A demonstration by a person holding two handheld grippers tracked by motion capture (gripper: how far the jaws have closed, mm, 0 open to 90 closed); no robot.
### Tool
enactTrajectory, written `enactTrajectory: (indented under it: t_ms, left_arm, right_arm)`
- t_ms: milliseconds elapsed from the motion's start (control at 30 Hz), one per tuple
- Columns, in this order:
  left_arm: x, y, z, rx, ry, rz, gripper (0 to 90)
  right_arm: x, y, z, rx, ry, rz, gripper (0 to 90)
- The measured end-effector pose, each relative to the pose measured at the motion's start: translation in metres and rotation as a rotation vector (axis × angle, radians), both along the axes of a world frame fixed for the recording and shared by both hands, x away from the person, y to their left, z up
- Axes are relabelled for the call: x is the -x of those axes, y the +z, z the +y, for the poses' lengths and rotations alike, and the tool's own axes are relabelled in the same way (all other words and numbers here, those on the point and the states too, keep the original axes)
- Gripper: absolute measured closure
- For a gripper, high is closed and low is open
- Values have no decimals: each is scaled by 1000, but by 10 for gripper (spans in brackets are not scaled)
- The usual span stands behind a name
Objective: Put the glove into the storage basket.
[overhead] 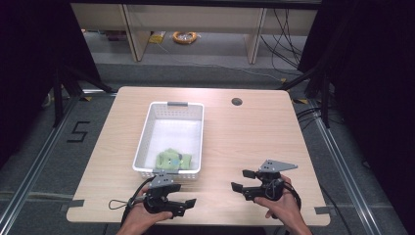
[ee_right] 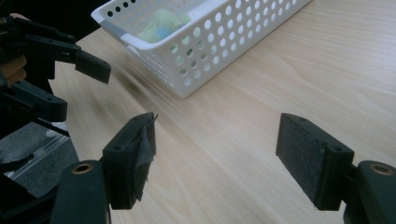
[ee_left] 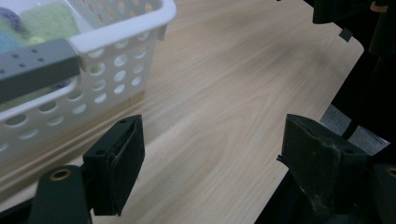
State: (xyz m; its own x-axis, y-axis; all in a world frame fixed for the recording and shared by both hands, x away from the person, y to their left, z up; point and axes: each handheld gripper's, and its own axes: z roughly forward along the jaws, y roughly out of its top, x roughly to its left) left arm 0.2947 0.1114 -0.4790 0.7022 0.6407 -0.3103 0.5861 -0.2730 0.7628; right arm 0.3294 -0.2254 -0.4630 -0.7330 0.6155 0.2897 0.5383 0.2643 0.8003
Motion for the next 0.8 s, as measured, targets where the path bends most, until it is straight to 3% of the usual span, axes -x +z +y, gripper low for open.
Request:
enactTrajectory:
  t_ms: [33, 67, 100, 200, 233, 300, 333, 400, 467, 500, 533, 633, 800]
  left_arm:
    - [0, 0, 0, 0, 0, 0, 211]
    - [1, -1, -1, 1, 3, 3, 211]
    - [2, -3, -2, 2, 6, 1, 209]
    - [5, -8, -4, -3, -7, -5, 209]
    - [6, -8, -4, -12, -5, -4, 208]
    - [8, -12, -6, -11, 2, 3, 208]
    - [9, -15, -7, -22, -15, -5, 207]
    - [10, -17, -7, -35, -25, -9, 206]
    - [12, -19, -8, -31, -14, 4, 206]
    - [12, -19, -7, -59, -35, -11, 206]
    - [13, -21, -8, -39, -23, -13, 206]
    - [16, -23, -10, -35, -17, -14, 206]
    - [22, -26, -11, -71, -46, -19, 204]
  right_arm:
    - [0, 0, 0, 0, 0, 0, 295]
    - [4, -1, 1, -14, -19, 31, 295]
    - [4, -2, -1, 4, -11, 22, 292]
    - [6, -5, -2, -6, -7, 23, 290]
    - [5, -6, -3, 9, 1, -18, 290]
    - [10, -7, -3, 1, -4, 17, 287]
    - [9, -8, -5, 17, 9, -13, 287]
    - [14, -9, -6, 22, -3, 7, 285]
    - [15, -9, -7, 31, 1, -2, 283]
    - [16, -11, -5, 19, -2, 0, 282]
    - [19, -10, -7, 36, -8, 14, 278]
    - [22, -13, -9, 48, 12, -14, 272]
    - [33, -17, -12, 66, 19, -12, 251]
